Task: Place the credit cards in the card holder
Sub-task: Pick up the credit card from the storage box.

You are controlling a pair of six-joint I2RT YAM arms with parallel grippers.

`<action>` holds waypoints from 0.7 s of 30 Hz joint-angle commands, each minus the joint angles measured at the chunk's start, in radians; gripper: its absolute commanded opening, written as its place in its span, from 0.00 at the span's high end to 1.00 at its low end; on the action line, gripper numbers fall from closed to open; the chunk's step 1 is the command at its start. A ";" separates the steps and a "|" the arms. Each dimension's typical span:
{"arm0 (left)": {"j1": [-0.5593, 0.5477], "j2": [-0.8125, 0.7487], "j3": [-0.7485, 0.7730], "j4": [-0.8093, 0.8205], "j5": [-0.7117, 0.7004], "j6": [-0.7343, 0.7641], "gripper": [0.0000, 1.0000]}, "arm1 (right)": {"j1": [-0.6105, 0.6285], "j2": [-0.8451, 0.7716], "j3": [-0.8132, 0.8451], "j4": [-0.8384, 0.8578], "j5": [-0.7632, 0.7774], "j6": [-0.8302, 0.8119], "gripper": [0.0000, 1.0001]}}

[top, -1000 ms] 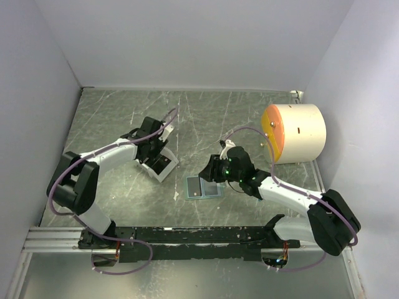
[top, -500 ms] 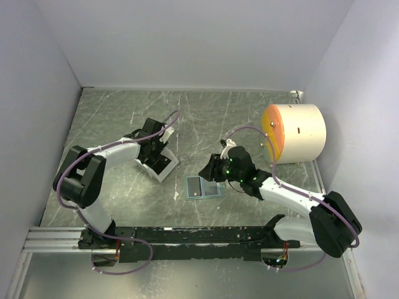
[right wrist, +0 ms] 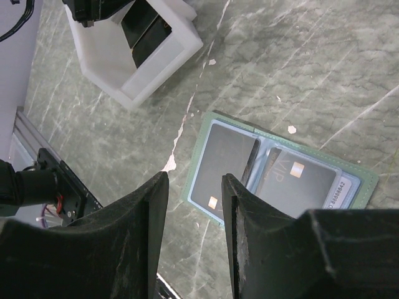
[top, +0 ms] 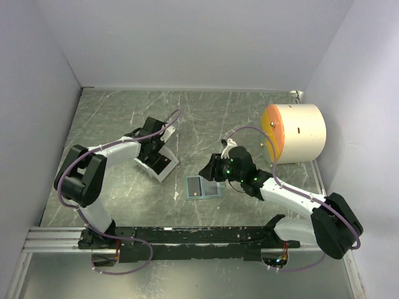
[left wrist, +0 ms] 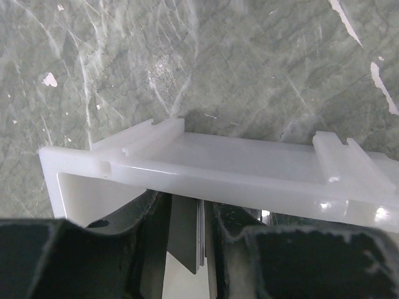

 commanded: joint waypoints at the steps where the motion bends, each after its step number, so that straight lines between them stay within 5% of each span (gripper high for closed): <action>1: 0.007 -0.015 0.031 -0.027 0.046 -0.002 0.68 | 0.000 -0.024 -0.013 0.021 0.015 0.008 0.60; 21: 0.007 -0.002 0.076 -0.124 0.145 -0.026 0.68 | 0.000 -0.023 -0.027 0.038 0.008 0.015 0.60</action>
